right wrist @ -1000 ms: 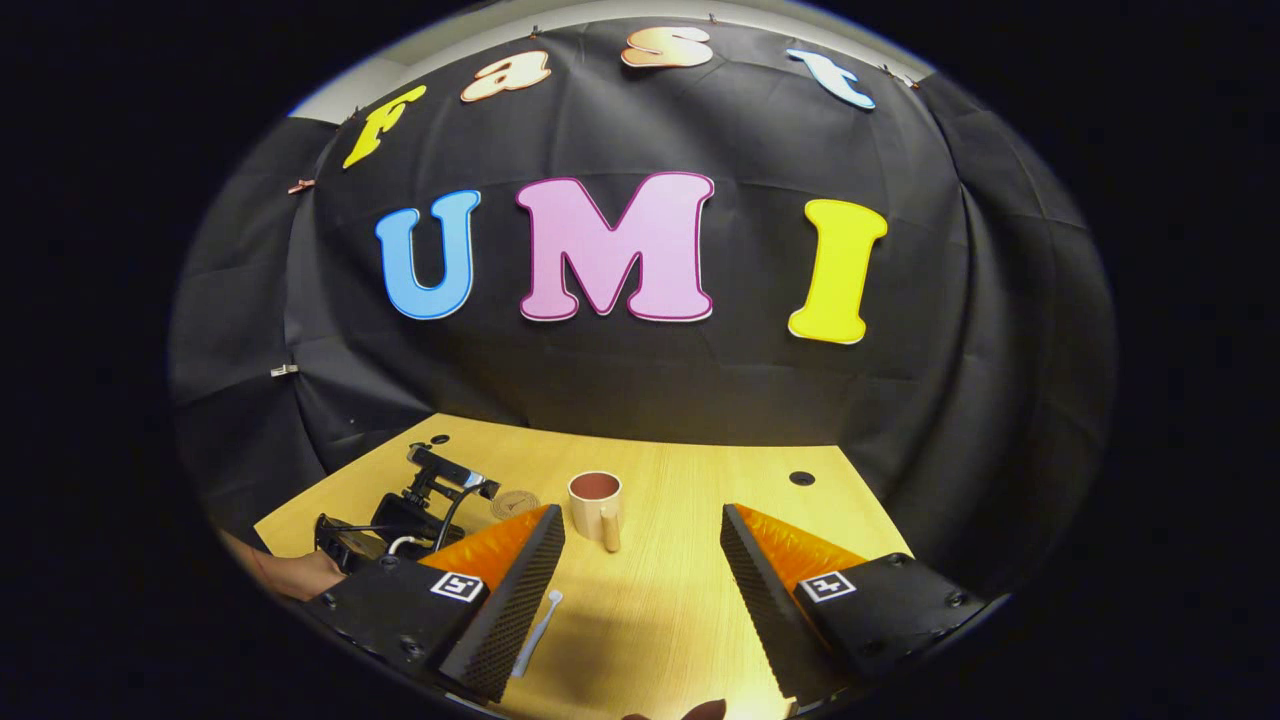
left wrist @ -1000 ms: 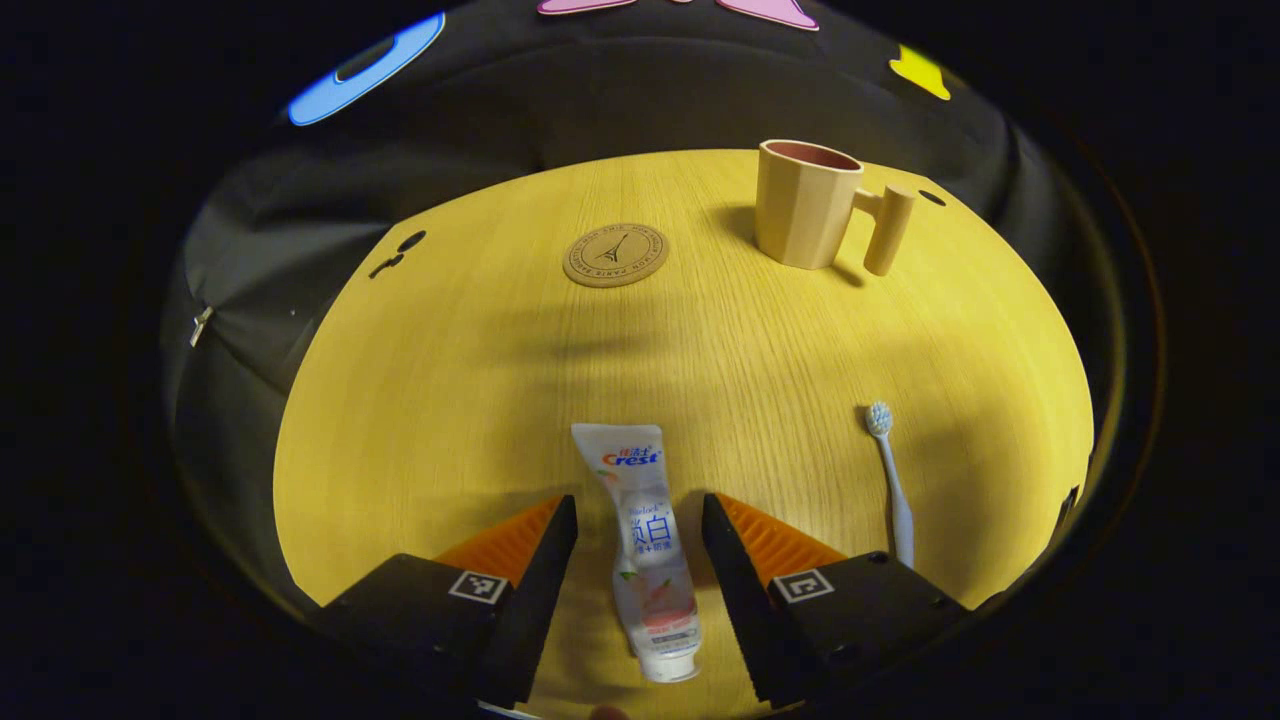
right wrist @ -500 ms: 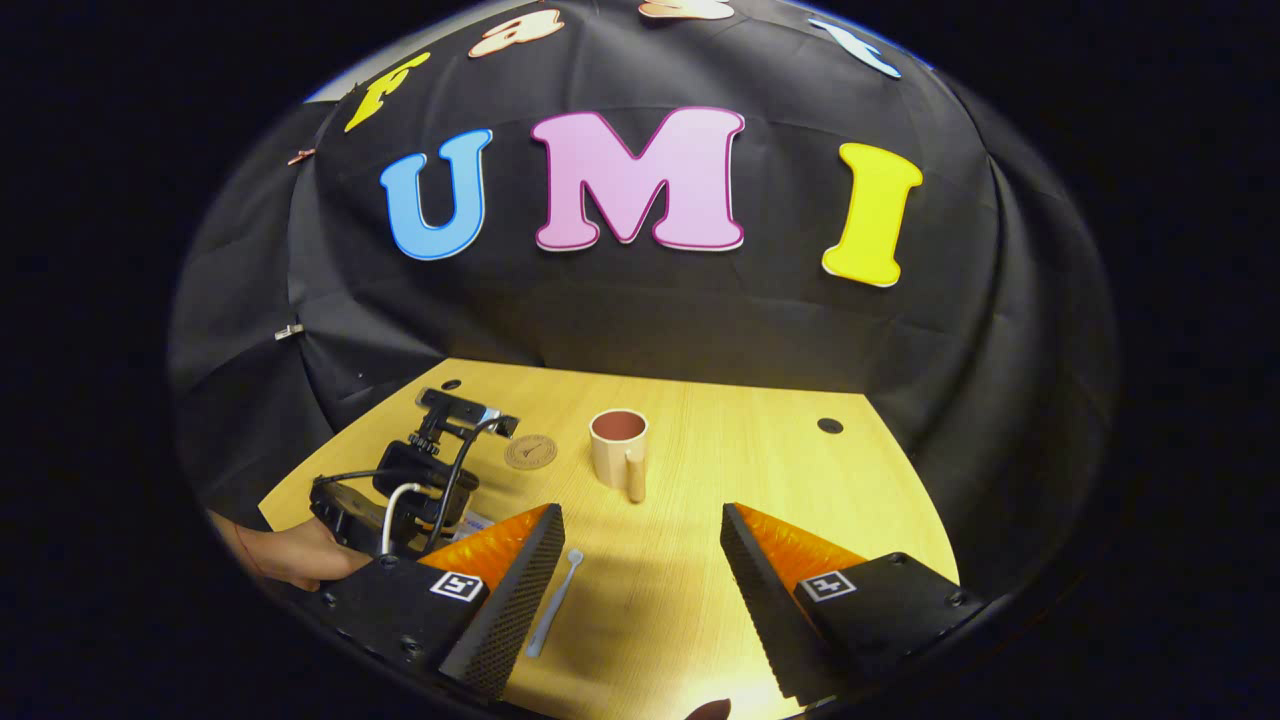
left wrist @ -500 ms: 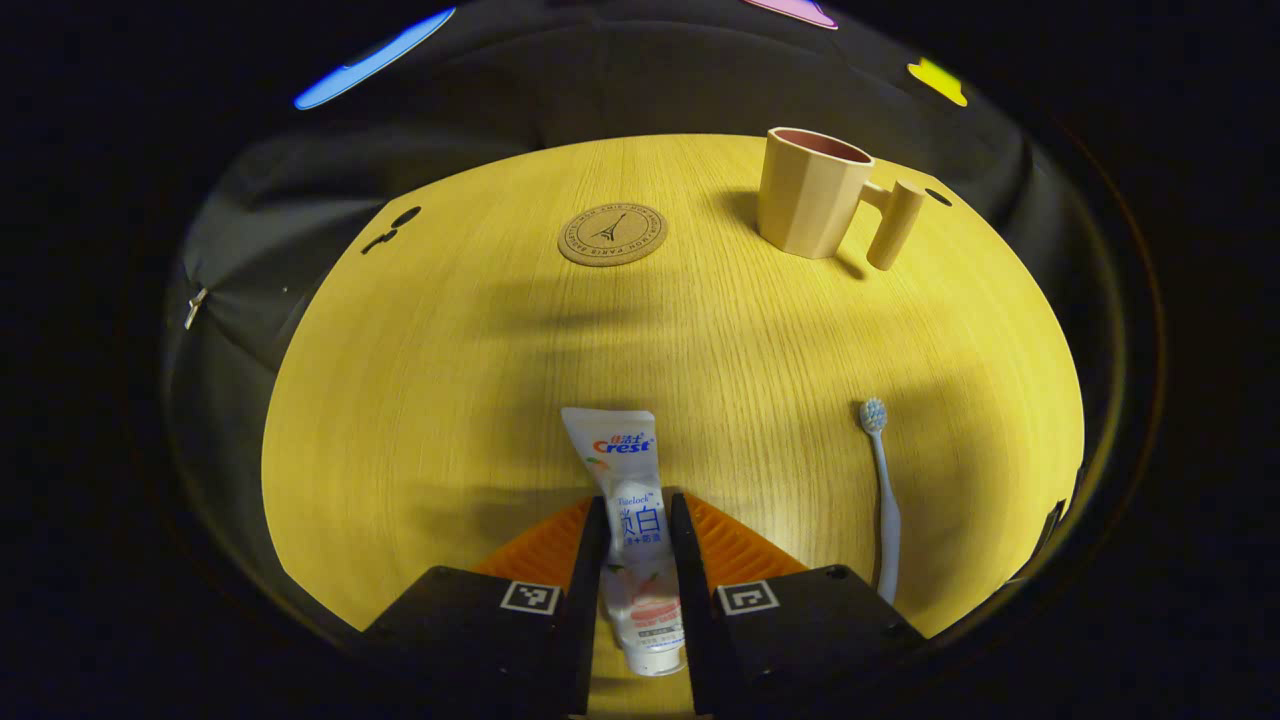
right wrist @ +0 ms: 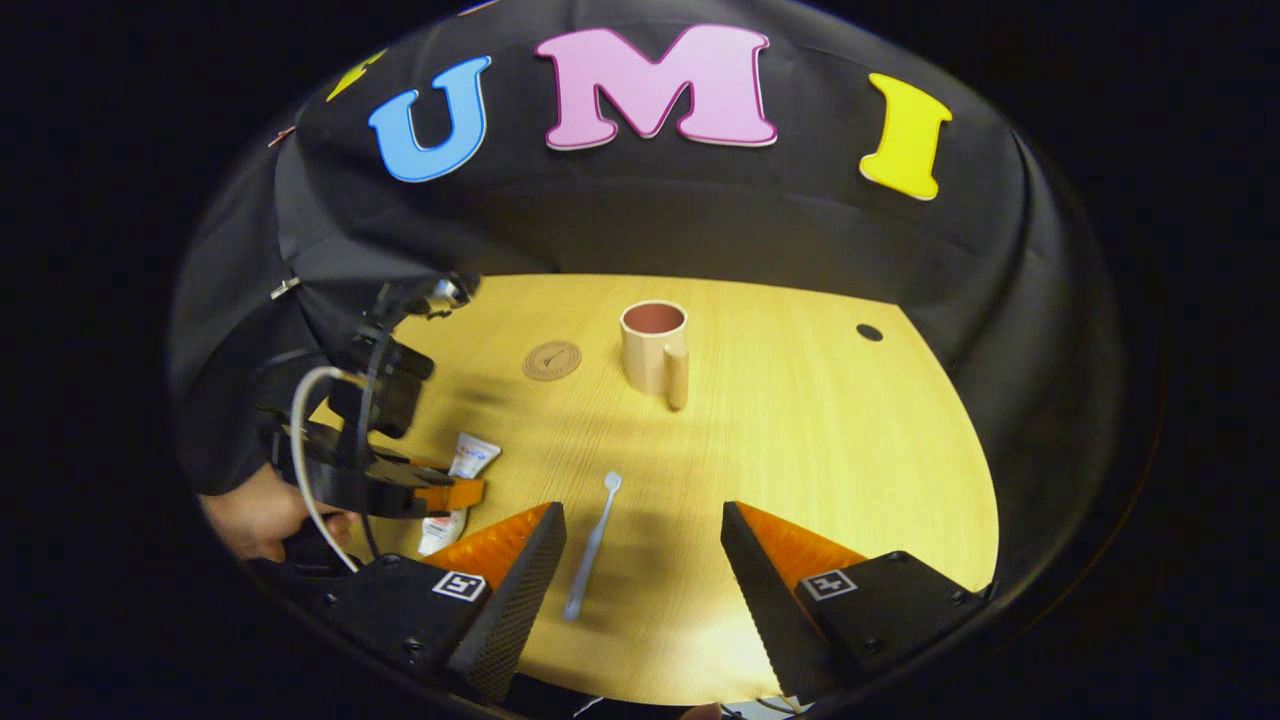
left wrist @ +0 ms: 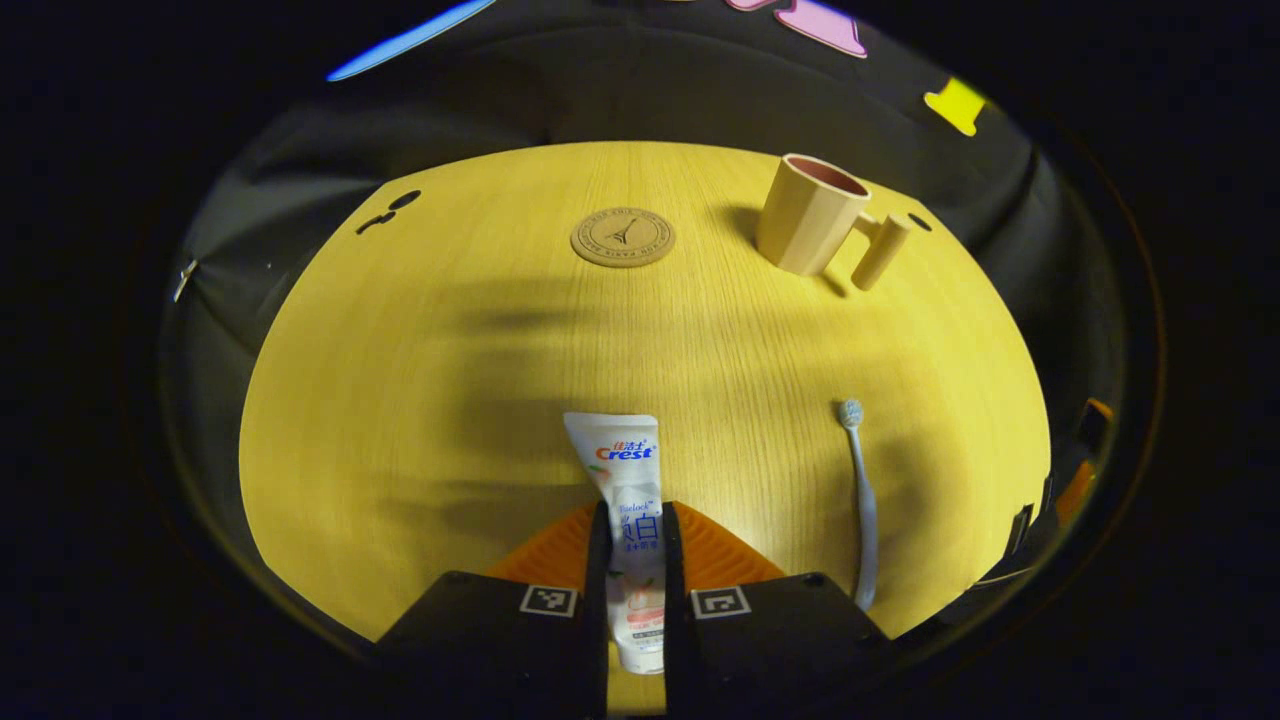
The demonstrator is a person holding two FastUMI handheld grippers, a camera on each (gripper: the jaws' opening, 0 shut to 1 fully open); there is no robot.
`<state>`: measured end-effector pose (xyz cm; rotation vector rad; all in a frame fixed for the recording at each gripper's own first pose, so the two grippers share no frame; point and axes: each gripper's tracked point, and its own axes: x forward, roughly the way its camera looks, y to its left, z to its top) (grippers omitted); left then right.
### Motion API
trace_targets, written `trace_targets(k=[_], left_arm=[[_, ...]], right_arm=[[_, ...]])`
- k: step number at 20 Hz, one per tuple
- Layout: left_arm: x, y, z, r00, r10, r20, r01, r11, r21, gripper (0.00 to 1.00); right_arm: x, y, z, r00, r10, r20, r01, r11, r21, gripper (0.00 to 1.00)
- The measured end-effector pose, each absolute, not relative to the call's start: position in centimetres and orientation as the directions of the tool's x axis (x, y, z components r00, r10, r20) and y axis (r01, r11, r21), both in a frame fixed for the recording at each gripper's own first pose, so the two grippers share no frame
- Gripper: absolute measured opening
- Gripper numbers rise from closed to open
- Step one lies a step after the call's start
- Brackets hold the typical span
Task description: Put the toothbrush and toothpaste on the desktop into the cup, then pick up the cup and place it on the coaster on the desktop.
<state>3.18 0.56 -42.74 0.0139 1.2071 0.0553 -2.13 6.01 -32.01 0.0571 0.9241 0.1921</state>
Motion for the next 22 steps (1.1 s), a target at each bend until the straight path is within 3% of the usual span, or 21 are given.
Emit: trace_targets(k=[3, 4, 5, 10, 13, 14, 15, 20, 22], left_arm=[[2.2, 1.6, -39.6, 0.397, 0.026, -0.917, -0.050, 0.999, 0.006, 0.27], [1.9, 1.9, -38.6, 0.414, 0.020, -0.910, -0.058, 0.998, -0.005, 0.27], [1.5, 2.2, -37.7, 0.429, 0.014, -0.903, -0.065, 0.998, -0.015, 0.27], [-0.2, 3.6, -34.5, 0.485, 0.002, -0.874, -0.081, 0.996, -0.043, 0.26], [-1.3, 4.8, -34.2, 0.487, 0.014, -0.873, -0.102, 0.994, -0.041, 0.26], [-1.5, 5.1, -34.1, 0.487, 0.020, -0.873, -0.109, 0.993, -0.038, 0.31], [-1.9, 5.5, -33.9, 0.488, 0.027, -0.872, -0.114, 0.993, -0.033, 0.26], [-3.0, 6.8, -33.7, 0.486, 0.047, -0.873, -0.148, 0.989, -0.029, 0.26], [-3.1, 7.2, -33.7, 0.485, 0.054, -0.873, -0.157, 0.987, -0.026, 0.26]], right_arm=[[-2.2, 7.3, -34.8, 0.537, 0.187, -0.823, -0.148, 0.981, 0.126, 0.95], [-2.3, 7.5, -35.8, 0.512, 0.178, -0.840, -0.155, 0.981, 0.113, 0.91], [-2.6, 7.8, -36.9, 0.485, 0.172, -0.857, -0.161, 0.981, 0.106, 0.93], [-3.5, 9.3, -42.1, 0.334, 0.169, -0.927, -0.137, 0.982, 0.130, 0.78], [-3.2, 9.7, -43.3, 0.301, 0.154, -0.941, -0.137, 0.984, 0.118, 0.73], [-3.3, 9.7, -43.7, 0.288, 0.146, -0.946, -0.136, 0.984, 0.111, 0.71], [-3.4, 9.7, -44.1, 0.274, 0.137, -0.952, -0.138, 0.985, 0.102, 0.60], [-4.3, 9.9, -45.8, 0.201, 0.110, -0.973, -0.155, 0.985, 0.079, 0.52], [-4.1, 10.2, -45.9, 0.199, 0.115, -0.973, -0.154, 0.984, 0.085, 0.43]])
